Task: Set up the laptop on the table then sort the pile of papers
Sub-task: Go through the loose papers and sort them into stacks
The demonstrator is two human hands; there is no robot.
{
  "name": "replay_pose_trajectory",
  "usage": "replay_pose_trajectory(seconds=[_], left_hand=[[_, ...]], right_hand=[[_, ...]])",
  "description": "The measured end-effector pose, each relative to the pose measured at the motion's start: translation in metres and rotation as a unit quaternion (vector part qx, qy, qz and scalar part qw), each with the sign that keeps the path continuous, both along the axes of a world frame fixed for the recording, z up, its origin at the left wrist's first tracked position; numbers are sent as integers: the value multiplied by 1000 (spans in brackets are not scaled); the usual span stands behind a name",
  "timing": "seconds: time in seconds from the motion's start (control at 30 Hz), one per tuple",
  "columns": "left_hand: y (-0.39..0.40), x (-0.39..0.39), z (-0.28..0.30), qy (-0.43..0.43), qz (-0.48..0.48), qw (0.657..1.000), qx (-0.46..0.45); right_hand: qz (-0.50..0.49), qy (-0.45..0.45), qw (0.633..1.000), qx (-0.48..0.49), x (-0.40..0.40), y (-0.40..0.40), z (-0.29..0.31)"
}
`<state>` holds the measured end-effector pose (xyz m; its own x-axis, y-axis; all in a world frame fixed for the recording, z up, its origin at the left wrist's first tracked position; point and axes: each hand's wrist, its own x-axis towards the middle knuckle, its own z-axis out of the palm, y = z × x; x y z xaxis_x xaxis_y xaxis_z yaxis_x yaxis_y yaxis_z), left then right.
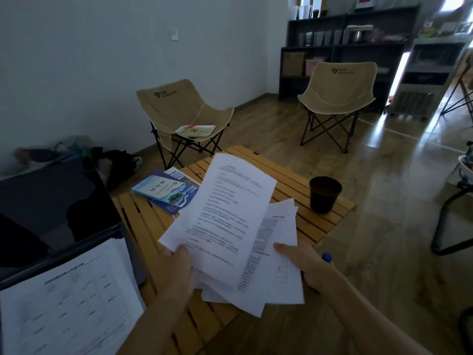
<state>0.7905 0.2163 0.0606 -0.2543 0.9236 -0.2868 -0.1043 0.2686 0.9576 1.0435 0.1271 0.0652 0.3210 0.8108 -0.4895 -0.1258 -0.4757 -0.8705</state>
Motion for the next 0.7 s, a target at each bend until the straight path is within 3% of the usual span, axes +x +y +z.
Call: replay_pose_trajectory(seconds=[0.07, 0.2, 0.37, 0.47, 0.53, 0.6, 0.7], left_hand=[[12, -12, -10, -10, -1, 1000, 5], [17, -23, -26, 138, -43, 987, 67], [9, -32, -28, 142, -58, 983, 96], [10, -42, -21, 211, -43, 973, 87], [10, -50, -18, 359, -53, 922, 136], [4, -54, -18, 479, -144, 822, 272], [-15, -42, -14, 494, -415, 672, 362]], right_hand=[[6, -1, 1000, -4, 1, 2, -3], [0, 0, 1000, -8, 1, 4, -8], [-5, -3, 1000, -6, 2, 6, -11], [-8, 5, 1000, -1, 2, 6, -12], [-7, 9, 1000, 1, 2, 6, -12], [-12, 18, 1000, 4, 2, 6, -11], [-16, 33, 999, 20, 7, 3, -9]])
